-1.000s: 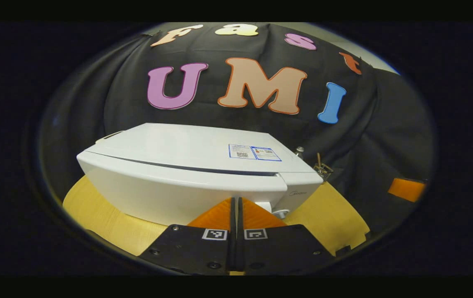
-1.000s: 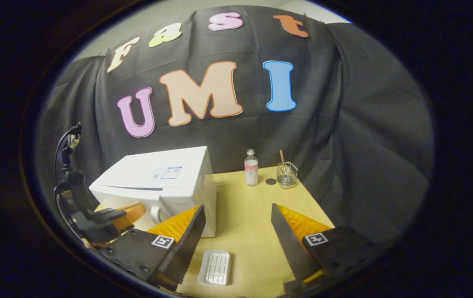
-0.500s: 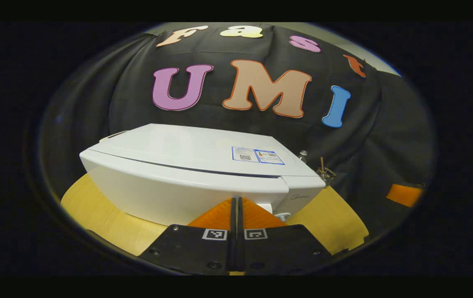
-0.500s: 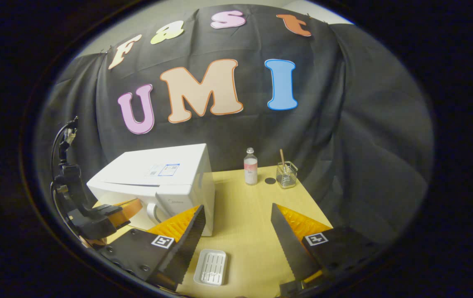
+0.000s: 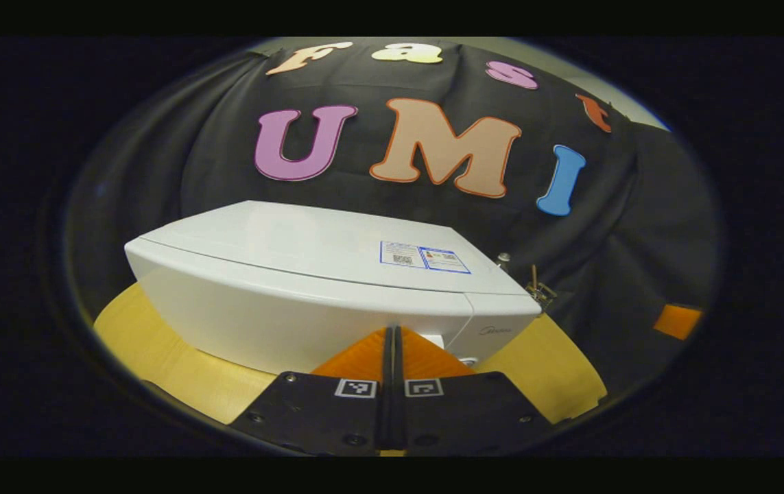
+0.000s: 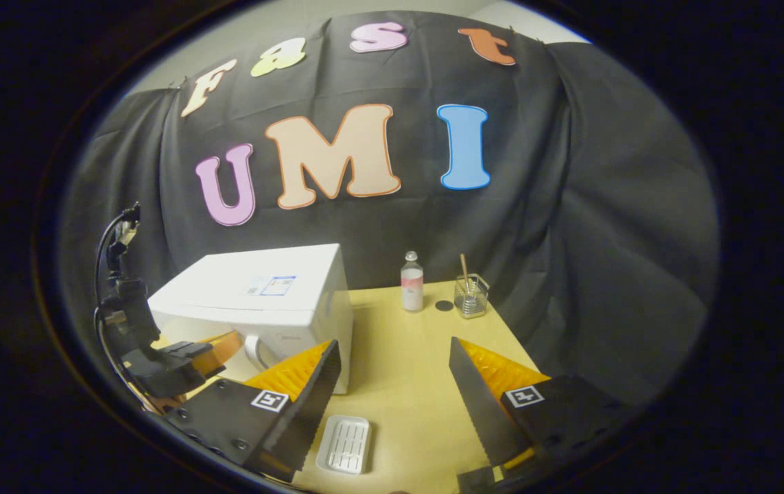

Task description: Open the microwave oven with the left hand, put the food in, and close the microwave oven.

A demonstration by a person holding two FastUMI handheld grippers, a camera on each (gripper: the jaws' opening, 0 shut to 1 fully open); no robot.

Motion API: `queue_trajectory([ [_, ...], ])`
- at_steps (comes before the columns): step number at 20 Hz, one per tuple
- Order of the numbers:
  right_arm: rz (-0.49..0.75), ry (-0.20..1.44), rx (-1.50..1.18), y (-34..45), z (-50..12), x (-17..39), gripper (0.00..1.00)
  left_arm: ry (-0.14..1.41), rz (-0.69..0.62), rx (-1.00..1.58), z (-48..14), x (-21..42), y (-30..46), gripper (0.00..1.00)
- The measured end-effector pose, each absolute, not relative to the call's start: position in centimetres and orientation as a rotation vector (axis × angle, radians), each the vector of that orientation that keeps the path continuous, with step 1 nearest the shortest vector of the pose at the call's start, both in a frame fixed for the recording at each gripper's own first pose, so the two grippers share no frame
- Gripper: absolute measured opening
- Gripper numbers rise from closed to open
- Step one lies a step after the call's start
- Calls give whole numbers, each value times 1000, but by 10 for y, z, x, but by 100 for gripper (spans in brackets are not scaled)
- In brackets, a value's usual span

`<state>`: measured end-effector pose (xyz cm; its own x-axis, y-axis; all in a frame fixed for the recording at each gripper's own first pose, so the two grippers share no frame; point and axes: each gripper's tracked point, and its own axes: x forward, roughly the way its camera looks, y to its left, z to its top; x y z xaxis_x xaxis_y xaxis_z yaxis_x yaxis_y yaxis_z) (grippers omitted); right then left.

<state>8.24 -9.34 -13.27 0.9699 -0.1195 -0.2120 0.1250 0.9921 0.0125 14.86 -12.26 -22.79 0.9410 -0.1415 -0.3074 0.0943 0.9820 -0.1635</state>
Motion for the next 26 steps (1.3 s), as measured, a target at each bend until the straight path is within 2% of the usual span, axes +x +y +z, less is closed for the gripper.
queue_trajectory([
  [9,-142,168,-11,-92,-124,60,98,300,-170,-101,-217,137,-112,1],
  [10,-142,165,-10,-90,-124,58,92,290,-169,-84,-214,131,-109,3],
  [19,-78,133,-14,-56,-115,49,92,143,-84,54,-142,69,-52,0],
  [21,-56,119,-17,-46,-107,50,92,112,-32,34,-126,62,-37,6],
  [22,-47,115,-22,-42,-104,51,98,101,-8,30,-120,58,-29,8],
  [23,-40,107,-30,-39,-98,53,98,95,22,37,-116,56,-22,21],
  [24,-31,97,-40,-35,-92,54,98,93,45,47,-114,55,-14,22],
  [26,-22,65,-59,-31,-75,55,98,92,73,56,-107,54,-4,34],
])
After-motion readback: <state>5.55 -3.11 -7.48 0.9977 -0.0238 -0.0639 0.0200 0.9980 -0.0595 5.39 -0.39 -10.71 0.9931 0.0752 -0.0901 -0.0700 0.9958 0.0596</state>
